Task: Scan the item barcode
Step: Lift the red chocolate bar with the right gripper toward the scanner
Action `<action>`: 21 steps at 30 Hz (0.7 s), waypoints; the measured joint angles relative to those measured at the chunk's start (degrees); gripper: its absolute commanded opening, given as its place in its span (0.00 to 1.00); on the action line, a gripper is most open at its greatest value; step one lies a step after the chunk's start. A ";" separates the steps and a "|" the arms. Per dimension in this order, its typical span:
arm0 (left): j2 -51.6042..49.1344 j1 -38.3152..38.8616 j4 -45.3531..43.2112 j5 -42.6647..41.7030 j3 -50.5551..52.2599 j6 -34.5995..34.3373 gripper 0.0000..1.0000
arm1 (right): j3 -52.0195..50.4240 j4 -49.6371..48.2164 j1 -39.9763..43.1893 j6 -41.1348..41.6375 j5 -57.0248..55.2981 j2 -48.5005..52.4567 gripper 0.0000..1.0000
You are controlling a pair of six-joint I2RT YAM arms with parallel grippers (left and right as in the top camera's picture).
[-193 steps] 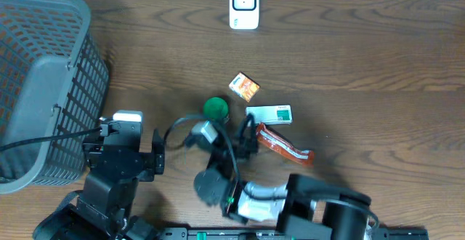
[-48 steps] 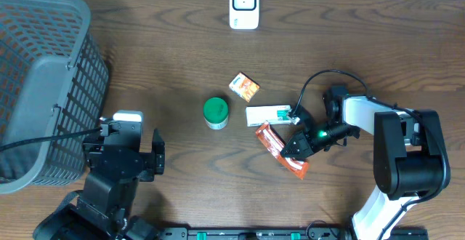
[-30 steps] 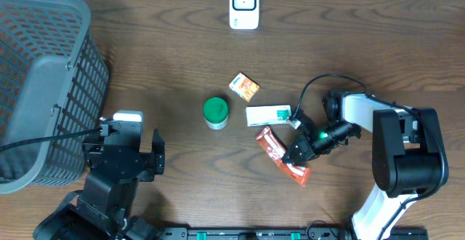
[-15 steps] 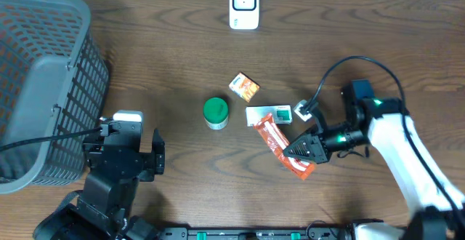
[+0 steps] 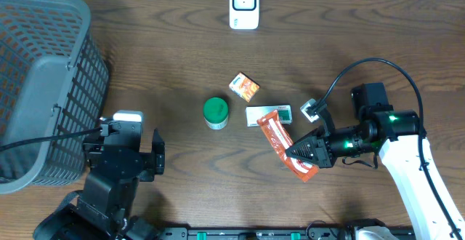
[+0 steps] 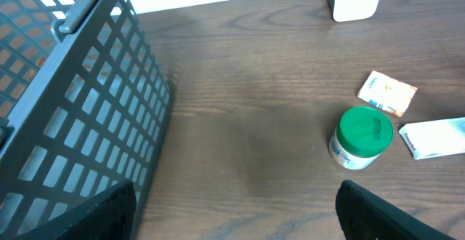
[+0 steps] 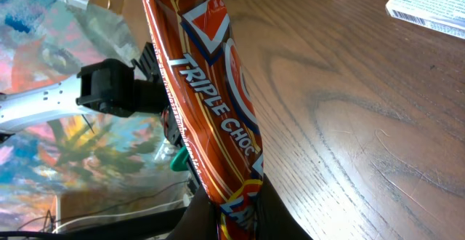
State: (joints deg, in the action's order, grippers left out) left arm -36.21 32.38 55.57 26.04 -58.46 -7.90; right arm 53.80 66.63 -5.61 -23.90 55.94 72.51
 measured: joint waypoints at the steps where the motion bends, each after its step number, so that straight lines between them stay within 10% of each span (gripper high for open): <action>1: 0.00 0.00 0.00 0.00 0.00 0.00 0.88 | 0.00 -0.07 0.00 0.13 -0.02 0.00 0.02; 21: 0.00 0.00 0.02 0.00 0.00 0.00 0.88 | 0.46 -51.82 -12.35 28.30 -50.97 5.62 0.01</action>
State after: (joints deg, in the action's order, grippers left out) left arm -36.21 32.38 55.59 26.04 -58.46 -7.90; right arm 54.26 14.81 -17.96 4.40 4.97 78.13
